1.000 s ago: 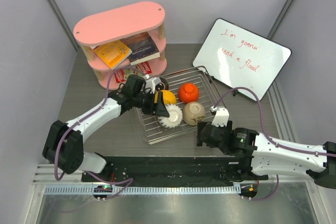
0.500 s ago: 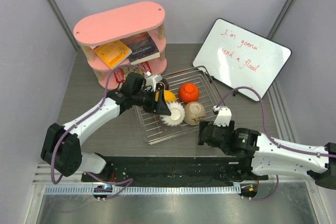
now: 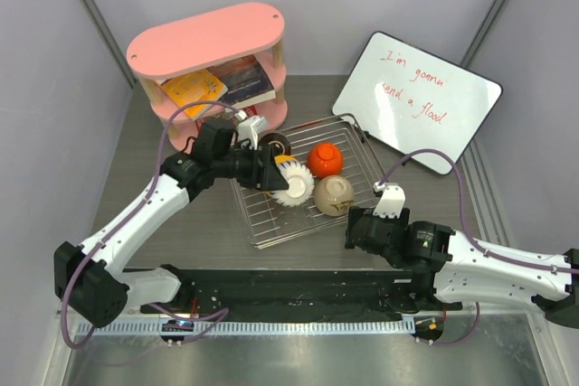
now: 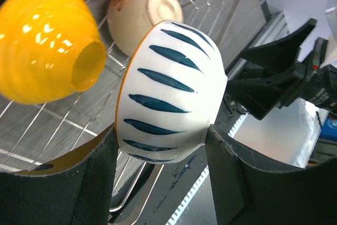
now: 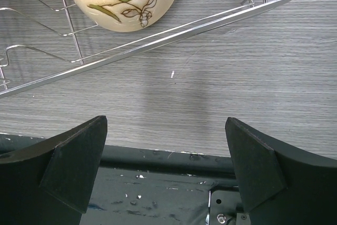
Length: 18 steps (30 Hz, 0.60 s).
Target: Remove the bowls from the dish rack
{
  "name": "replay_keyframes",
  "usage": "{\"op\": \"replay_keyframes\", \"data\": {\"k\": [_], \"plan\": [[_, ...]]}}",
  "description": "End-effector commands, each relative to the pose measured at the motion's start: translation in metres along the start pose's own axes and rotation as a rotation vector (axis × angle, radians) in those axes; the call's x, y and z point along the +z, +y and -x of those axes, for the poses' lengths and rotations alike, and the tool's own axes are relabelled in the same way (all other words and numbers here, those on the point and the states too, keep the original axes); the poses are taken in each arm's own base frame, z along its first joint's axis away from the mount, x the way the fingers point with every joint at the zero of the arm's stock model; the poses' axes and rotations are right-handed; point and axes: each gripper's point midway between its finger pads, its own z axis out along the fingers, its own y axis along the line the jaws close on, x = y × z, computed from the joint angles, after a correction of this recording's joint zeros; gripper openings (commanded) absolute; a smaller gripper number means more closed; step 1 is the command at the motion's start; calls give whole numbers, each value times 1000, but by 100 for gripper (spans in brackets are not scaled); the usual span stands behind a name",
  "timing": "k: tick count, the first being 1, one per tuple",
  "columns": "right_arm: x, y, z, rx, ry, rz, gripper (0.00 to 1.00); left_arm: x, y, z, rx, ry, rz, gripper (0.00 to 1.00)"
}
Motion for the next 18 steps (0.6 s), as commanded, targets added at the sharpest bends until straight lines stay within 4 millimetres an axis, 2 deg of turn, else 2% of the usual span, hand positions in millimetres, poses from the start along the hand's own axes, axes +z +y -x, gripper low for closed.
{"op": "replay_keyframes", "data": {"k": [1, 5, 9, 12, 15, 18], "plan": [[-3, 1, 15, 41, -60, -8, 100, -22, -2, 13, 50, -91, 75, 0], [-3, 1, 16, 36, -61, -9, 100, -38, 13, 10, 74, -140, 181, 0], [-2, 0, 14, 43, -60, -12, 100, -60, 18, 14, 94, -213, 257, 0], [-1, -1, 14, 48, -64, -15, 100, -66, 33, 13, 87, -191, 357, 0], [-1, -1, 14, 45, -62, -18, 100, -80, 55, 12, 65, -185, 506, 0], [-2, -2, 12, 45, -55, -11, 100, -111, 75, 17, 47, -249, 694, 0]]}}
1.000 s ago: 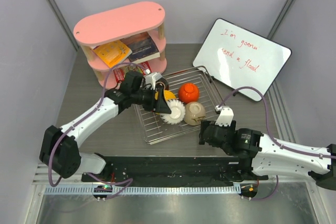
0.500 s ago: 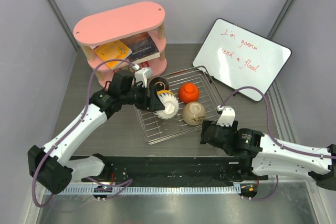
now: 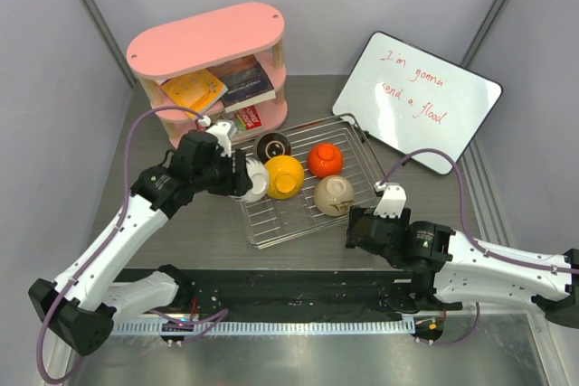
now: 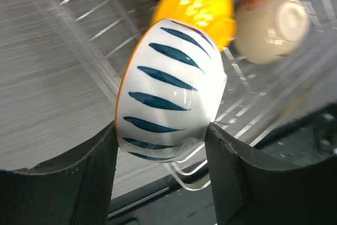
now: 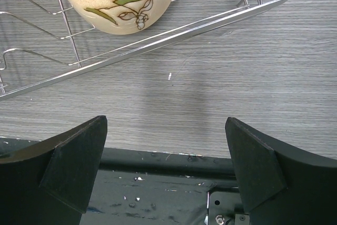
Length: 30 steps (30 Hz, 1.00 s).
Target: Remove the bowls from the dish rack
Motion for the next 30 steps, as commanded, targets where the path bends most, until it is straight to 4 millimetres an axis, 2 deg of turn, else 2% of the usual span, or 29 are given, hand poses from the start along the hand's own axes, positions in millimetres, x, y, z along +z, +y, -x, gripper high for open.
{"op": "replay_keyframes", "data": {"k": [1, 2, 7, 11, 17, 24, 25, 30], "plan": [[-3, 1, 11, 52, -44, 5, 100, -37, 42, 27, -6, -136, 272, 0], [-2, 0, 9, 52, -43, 2, 100, -43, 52, 30, -9, -163, 327, 0], [-1, 0, 10, 49, -49, 1, 100, -57, 70, 29, -12, -185, 429, 0], [-1, 2, 11, 39, -45, -1, 100, -60, 85, 25, -5, -158, 525, 0], [-4, 6, 14, 42, -45, 15, 100, -80, 123, 13, 32, -58, 794, 0], [-10, 14, 23, 38, -53, 36, 100, -54, 137, -2, 71, 77, 893, 0], [-12, 16, 26, 39, -55, 42, 100, -45, 140, -7, 85, 124, 913, 0], [-17, 20, 34, 40, -71, 59, 100, -25, 153, -15, 116, 216, 1009, 0]]}}
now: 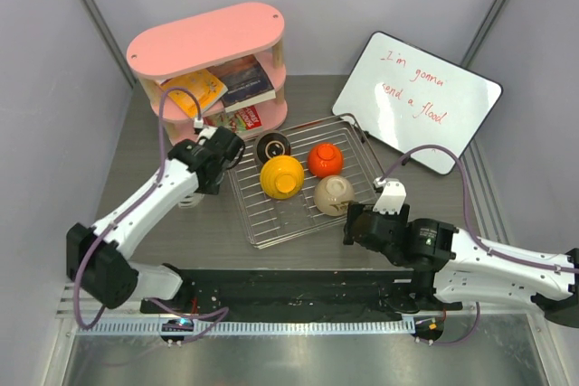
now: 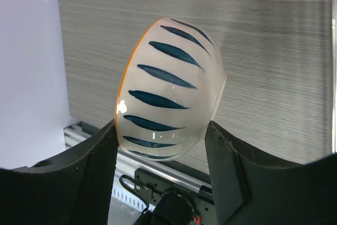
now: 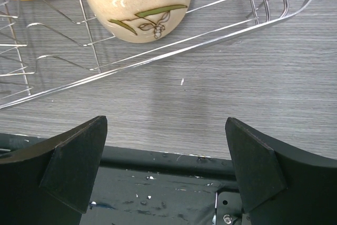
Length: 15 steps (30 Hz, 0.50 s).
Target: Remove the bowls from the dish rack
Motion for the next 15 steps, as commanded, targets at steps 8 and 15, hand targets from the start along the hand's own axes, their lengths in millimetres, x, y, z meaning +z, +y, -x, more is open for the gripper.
{"op": "replay_keyframes", "data": {"k": [8, 15], "plan": [[-12, 10, 23, 35, -61, 46, 100, 37, 1, 4, 105, 76, 215, 0], [-11, 9, 22, 37, -59, 44, 100, 52, -5, -4, 148, 107, 242, 0]]}}
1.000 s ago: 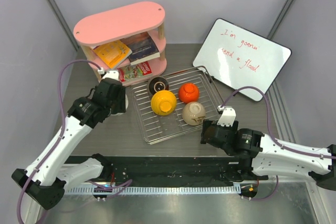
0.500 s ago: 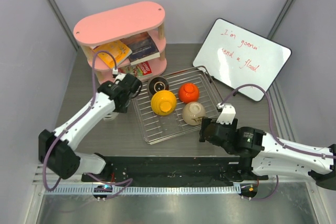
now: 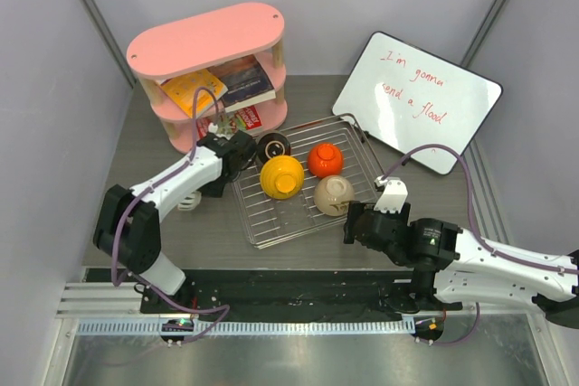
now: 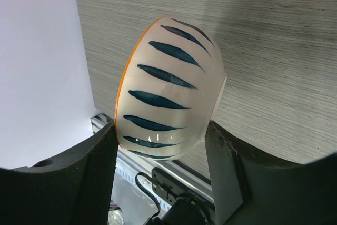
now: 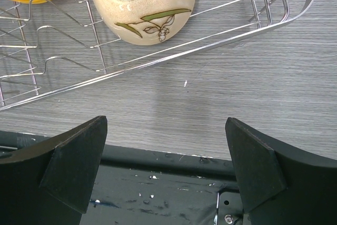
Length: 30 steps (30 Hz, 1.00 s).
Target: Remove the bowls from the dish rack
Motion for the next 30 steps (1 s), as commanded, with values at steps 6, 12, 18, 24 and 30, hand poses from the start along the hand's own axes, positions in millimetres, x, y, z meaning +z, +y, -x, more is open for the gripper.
{"op": "replay_keyframes", "data": {"k": [6, 12, 18, 24, 30], "plan": [[-8, 7, 14, 27, -31, 37, 100, 19, -5, -2, 42, 29, 84, 0], [-8, 6, 13, 40, -33, 37, 100, 29, -20, -9, 64, 71, 65, 6], [-7, 5, 12, 33, -29, 30, 100, 30, -31, -14, 85, 101, 8, 26], [-7, 5, 11, 34, -28, 29, 100, 33, -41, -22, 127, 149, -15, 46], [-12, 9, 17, 53, -39, 48, 100, 35, -56, -31, 195, 191, -48, 64]]}}
